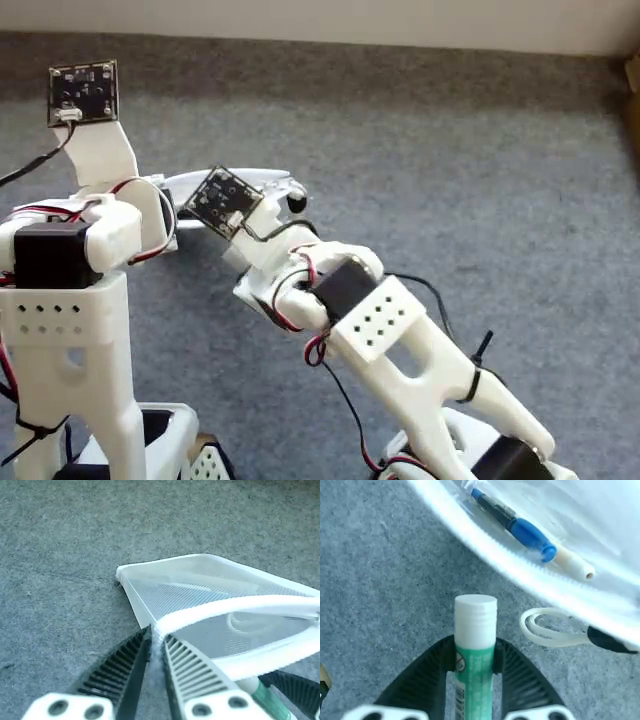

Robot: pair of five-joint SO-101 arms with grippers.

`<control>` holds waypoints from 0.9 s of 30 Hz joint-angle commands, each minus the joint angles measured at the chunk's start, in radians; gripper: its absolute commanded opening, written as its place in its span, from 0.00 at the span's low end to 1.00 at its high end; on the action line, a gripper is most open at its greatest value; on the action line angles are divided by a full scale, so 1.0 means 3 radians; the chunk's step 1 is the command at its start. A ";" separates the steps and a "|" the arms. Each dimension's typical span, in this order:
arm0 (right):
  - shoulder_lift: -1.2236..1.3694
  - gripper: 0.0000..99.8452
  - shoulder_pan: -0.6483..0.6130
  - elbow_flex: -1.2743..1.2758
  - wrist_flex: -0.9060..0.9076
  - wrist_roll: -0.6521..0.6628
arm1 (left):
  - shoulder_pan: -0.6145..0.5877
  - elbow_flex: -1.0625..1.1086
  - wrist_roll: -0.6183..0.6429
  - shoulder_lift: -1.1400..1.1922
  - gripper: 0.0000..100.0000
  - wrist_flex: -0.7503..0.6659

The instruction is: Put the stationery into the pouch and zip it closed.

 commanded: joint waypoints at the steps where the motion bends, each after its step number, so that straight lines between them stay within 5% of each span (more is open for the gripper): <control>1: -0.0412 0.00 0.0049 0.0003 0.0003 -0.0026 | 0.0064 -0.0176 -0.0020 -0.0069 0.01 -0.0010; 5: -0.0647 0.00 0.0059 0.0018 0.0008 -0.0087 | 0.0069 -0.0110 -0.0020 -0.0069 0.01 -0.0015; 14: -0.1337 0.00 0.0064 0.0136 -0.0361 -0.0941 | 0.0074 -0.0084 -0.0020 -0.0069 0.01 -0.0015; 23: -0.1798 0.00 0.0294 0.1087 -0.2059 -0.1841 | 0.0074 -0.0079 -0.0020 -0.0069 0.01 -0.0015; 27: -0.1972 0.00 0.0294 0.1465 -0.2764 -0.1918 | 0.0074 -0.0079 -0.0020 -0.0069 0.01 -0.0015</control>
